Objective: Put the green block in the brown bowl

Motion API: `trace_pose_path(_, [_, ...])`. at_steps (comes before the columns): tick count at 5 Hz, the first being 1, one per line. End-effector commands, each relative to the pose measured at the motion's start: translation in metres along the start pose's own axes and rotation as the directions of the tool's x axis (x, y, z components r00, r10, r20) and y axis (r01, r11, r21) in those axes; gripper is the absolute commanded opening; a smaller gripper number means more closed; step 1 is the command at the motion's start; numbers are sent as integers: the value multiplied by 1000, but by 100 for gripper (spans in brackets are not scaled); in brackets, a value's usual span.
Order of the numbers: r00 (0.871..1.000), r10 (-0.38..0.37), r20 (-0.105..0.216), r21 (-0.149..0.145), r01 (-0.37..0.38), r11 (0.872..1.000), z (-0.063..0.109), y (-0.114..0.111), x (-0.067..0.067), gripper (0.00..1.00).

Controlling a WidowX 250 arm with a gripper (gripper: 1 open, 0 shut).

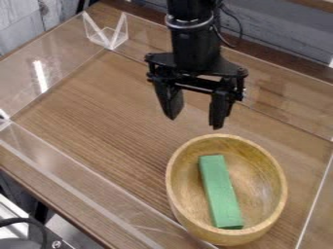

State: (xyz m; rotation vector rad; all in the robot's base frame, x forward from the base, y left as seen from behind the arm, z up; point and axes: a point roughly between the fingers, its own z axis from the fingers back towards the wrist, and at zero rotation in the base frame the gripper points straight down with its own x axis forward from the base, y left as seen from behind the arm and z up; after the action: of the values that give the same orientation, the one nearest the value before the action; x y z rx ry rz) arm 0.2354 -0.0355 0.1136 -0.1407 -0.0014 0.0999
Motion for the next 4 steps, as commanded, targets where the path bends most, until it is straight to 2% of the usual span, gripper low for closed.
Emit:
trace_pose_path(1, [998,-1,65,-11,2,1000,7,-3,6,100])
trace_pose_path(4, [998,15,63,-17,-14,1000,-29,-7,-2,100])
